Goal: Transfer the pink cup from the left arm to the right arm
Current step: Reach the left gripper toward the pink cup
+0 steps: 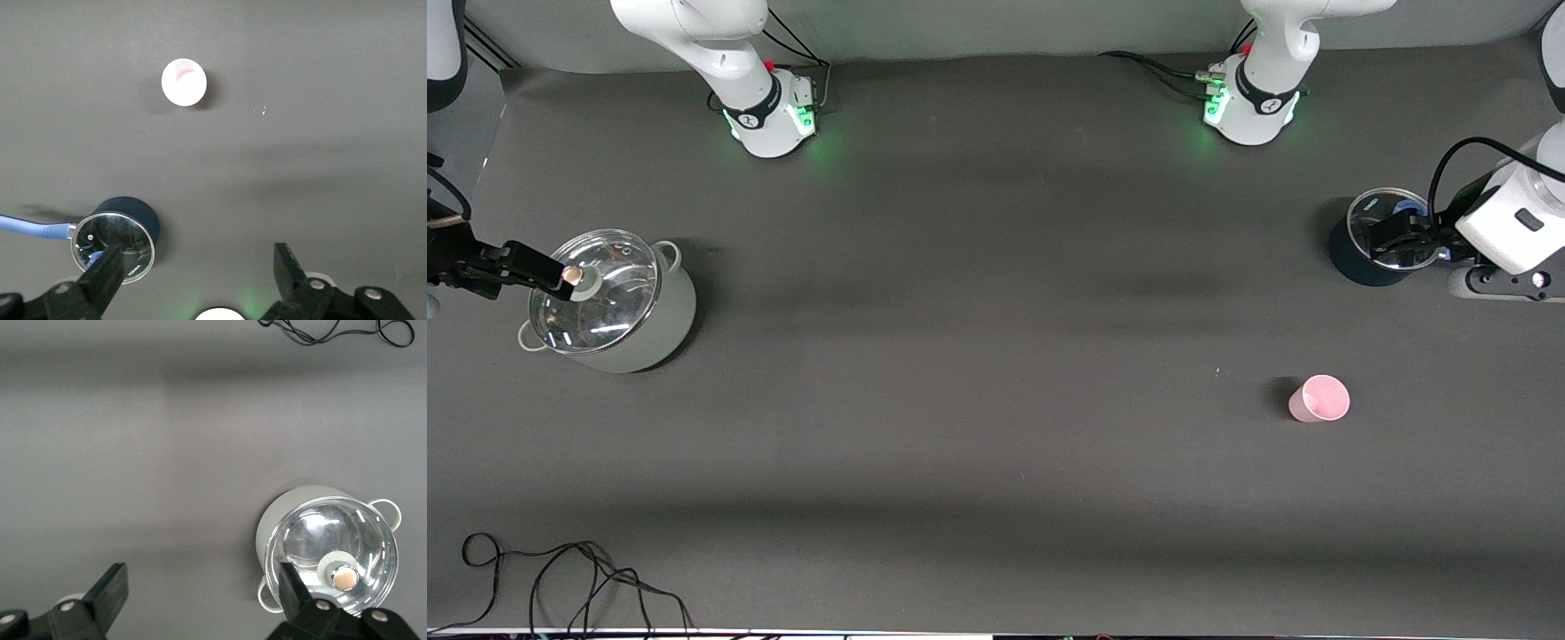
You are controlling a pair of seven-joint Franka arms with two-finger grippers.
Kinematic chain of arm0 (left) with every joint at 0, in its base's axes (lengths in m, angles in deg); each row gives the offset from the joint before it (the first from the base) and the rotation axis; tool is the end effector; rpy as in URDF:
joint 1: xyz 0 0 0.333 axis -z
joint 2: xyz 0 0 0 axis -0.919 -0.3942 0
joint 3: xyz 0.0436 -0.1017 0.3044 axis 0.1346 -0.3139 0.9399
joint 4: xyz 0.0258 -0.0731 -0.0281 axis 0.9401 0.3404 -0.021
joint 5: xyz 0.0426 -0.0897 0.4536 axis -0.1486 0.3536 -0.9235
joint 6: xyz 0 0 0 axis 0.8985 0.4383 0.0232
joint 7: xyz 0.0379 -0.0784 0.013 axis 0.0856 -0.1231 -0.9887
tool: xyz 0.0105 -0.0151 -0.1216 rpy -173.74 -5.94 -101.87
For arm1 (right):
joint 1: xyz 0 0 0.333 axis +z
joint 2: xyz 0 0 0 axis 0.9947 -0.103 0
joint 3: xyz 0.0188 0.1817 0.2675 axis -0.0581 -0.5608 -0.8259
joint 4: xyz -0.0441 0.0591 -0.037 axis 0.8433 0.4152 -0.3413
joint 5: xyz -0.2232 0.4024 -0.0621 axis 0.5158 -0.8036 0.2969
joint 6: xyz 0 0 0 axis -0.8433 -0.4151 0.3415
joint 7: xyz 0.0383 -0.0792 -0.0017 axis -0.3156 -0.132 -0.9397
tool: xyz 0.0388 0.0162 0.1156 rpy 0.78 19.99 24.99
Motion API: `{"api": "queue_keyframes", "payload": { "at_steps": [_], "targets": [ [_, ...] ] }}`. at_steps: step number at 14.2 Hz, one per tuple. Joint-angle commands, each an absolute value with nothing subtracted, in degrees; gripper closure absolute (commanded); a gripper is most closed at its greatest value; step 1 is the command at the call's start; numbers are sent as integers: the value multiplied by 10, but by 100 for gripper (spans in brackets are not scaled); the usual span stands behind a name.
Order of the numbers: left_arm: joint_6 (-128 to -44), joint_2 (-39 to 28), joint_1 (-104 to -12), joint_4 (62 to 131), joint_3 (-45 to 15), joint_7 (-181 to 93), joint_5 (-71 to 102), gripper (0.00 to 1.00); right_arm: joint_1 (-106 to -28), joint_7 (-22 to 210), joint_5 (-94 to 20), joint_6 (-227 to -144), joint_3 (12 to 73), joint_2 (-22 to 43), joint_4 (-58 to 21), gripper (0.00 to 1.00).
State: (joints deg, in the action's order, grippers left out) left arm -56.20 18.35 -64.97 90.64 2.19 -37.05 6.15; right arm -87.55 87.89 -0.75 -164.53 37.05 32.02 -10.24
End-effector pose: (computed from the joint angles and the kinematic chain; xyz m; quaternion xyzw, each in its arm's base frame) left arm 0.6240 -0.0333 0.5644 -0.9973 0.0310 0.0663 0.0052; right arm 0.6461 -0.0353 0.5961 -0.9992 0.0373 -0.0151 0.0064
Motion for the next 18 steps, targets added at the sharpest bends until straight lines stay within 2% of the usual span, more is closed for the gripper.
{"api": "queue_keyframes", "payload": {
  "at_steps": [1,8,11,18],
  "targets": [
    [-552,187,-648,901,23,-366,59,0,-871,873,-18,-1638,374,324,-109,0],
    [-564,184,-648,895,23,-365,58,0,-871,873,-18,-1638,375,322,-106,0],
    [-558,151,-657,845,26,-340,60,0,-870,872,-18,-1638,375,322,-107,0],
    [-607,116,-715,814,26,-93,111,0,-870,873,-19,-1638,377,322,-107,0]
  ]
}}
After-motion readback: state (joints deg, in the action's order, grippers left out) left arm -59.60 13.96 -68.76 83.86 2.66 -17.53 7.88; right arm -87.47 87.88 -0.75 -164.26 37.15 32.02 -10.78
